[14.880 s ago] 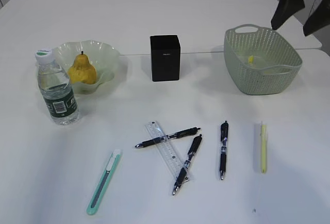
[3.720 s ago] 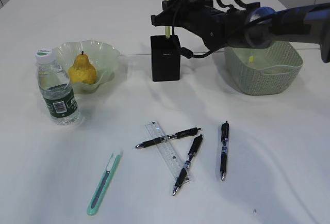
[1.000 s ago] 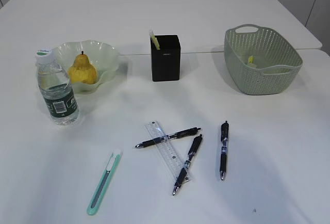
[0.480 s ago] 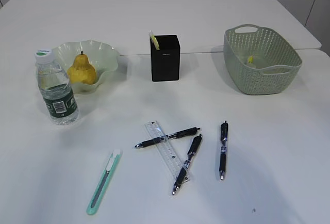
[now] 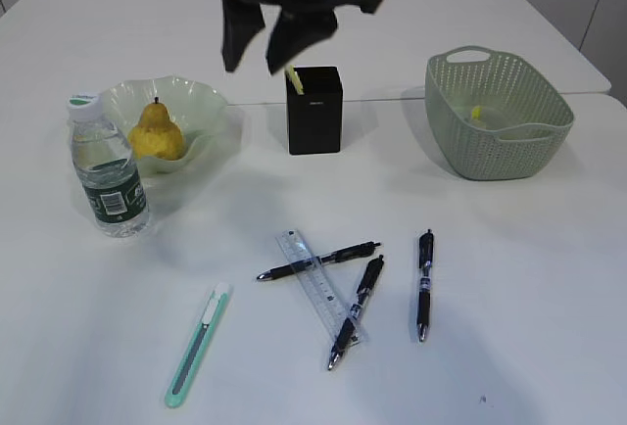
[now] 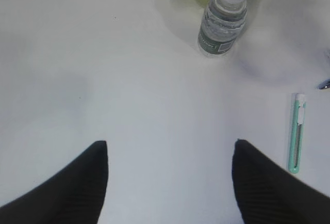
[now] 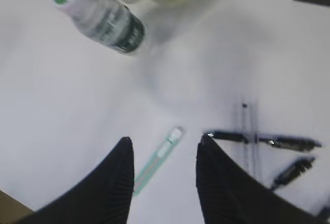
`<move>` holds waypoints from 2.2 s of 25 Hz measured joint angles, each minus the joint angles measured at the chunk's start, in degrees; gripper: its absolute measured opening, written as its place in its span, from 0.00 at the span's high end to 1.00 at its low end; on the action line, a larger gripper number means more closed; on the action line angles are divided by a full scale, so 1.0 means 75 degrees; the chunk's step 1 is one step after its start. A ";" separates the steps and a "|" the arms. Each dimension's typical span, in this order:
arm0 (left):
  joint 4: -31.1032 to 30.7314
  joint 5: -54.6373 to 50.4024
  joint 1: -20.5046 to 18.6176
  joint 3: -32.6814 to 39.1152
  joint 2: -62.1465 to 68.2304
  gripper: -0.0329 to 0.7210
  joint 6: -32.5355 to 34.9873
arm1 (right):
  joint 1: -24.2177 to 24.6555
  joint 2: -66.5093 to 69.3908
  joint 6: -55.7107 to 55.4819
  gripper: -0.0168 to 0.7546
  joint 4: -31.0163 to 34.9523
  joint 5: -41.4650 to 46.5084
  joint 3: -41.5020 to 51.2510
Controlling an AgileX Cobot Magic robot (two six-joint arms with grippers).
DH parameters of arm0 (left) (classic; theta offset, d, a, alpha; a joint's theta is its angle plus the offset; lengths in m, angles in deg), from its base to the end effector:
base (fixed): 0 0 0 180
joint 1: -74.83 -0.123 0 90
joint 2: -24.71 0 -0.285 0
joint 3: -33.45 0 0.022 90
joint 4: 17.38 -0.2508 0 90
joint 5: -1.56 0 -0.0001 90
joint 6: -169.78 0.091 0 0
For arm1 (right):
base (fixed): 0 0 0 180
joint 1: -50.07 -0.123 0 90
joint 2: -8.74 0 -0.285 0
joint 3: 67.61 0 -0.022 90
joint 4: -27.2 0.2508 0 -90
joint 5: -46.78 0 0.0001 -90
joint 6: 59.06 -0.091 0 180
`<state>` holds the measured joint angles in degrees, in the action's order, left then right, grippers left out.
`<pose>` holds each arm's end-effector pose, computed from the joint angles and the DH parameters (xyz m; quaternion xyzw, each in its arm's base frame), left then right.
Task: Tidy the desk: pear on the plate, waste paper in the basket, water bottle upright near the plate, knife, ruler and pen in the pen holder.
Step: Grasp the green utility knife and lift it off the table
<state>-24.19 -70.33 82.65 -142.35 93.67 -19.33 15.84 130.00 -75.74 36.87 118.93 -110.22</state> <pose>0.1829 -0.0148 0.4087 -0.0101 0.9521 0.0146 0.3052 0.3502 0.2559 0.3593 -0.1424 0.9537 0.1839 0.1906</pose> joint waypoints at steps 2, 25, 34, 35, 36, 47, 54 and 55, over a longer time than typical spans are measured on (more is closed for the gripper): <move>0.0000 -0.0007 0.0000 0.0000 0.0000 0.26 0.0000 | 0.0000 -0.0181 -0.0246 0.54 -0.0205 0.0000 0.0644; 0.0063 -0.0018 0.0000 -0.0012 0.0000 0.26 0.0012 | -0.0512 0.1124 -0.2215 0.54 0.1494 -0.1190 0.3148; 0.0060 -0.0018 0.0000 -0.0012 0.0000 0.26 0.0012 | -0.0949 0.1250 -0.2390 0.54 0.1749 -0.2691 0.3160; 0.0060 -0.0018 0.0000 -0.0012 0.0000 0.26 0.0012 | -0.0949 0.1301 -0.2492 0.54 0.1767 -0.2712 0.3160; 0.0060 -0.0018 0.0000 -0.0012 0.0000 0.26 0.0012 | -0.0967 0.1356 -0.2544 0.54 0.1787 -0.2748 0.3160; 0.0060 -0.0018 0.0000 -0.0012 0.0000 0.26 0.0012 | -0.0966 0.1885 -0.2675 0.54 0.1853 -0.2890 0.3160; 0.0060 -0.0018 0.0000 -0.0012 0.0000 0.26 0.0012 | -0.0966 0.1898 -0.2797 0.55 0.1465 -0.2873 0.3160; 0.0060 -0.0018 0.0000 -0.0012 0.0000 0.26 0.0012 | -0.0966 0.1898 -0.2814 0.55 0.1455 -0.2873 0.3160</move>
<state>-23.74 -70.46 82.65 -142.44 93.67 -19.24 8.59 144.24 -96.84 47.78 97.39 -86.52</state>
